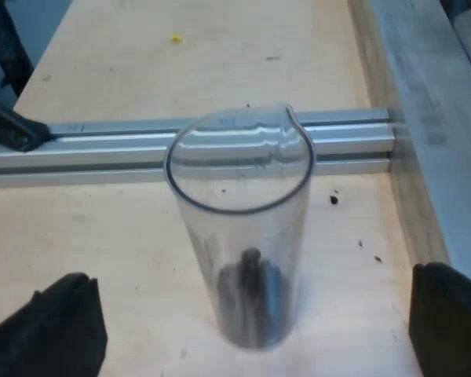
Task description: Pour the beans into the coffee machine
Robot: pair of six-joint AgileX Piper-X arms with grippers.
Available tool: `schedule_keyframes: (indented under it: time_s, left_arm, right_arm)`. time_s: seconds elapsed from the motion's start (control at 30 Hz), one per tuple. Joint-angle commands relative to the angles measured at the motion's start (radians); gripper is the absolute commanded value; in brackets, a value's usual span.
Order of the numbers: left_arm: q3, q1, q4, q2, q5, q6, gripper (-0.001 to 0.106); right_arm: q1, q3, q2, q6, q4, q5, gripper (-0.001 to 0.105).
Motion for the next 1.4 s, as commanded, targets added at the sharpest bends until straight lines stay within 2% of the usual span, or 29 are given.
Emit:
schedule_keyframes:
  time_s: [0.03, 0.13, 0.33, 0.83, 0.97, 1.23, 1.33, 1.4]
  left_arm:
    - [-0.002, 0.000, -0.133, 0.089, 0.001, -0.002, 0.080]
    - [-0.002, 0.000, -0.235, 0.178, 0.001, -0.002, 0.080]
    - [-0.014, 0.000, -0.335, 0.314, 0.016, -0.007, 0.080]
    - [-0.102, 0.000, -0.363, 0.405, 0.014, -0.007, 0.080]
    - [-0.101, 0.000, -0.363, 0.404, 0.014, -0.007, 0.078]
    - [-0.101, 0.000, -0.363, 0.404, 0.014, -0.007, 0.026]
    - [-0.101, 0.000, -0.363, 0.404, 0.014, -0.007, 0.012]
    - [-0.101, 0.000, -0.363, 0.404, 0.014, -0.004, 0.007]
  right_arm:
    - [0.001, -0.008, -0.004, -0.013, -0.027, -0.002, 0.078]
    - [0.001, -0.008, -0.004, -0.013, -0.026, -0.002, 0.078]
    - [0.001, -0.008, -0.004, -0.013, -0.055, -0.002, 0.078]
    - [0.001, -0.008, -0.004, -0.013, -0.109, 0.000, 0.078]
    - [0.001, -0.008, -0.004, -0.013, -0.109, -0.001, 0.078]
    - [0.001, -0.008, -0.004, -0.013, -0.109, -0.001, 0.078]
    - [0.001, -0.008, -0.004, -0.013, -0.109, -0.001, 0.078]
    - [0.001, -0.008, -0.004, -0.013, -0.109, -0.001, 0.078]
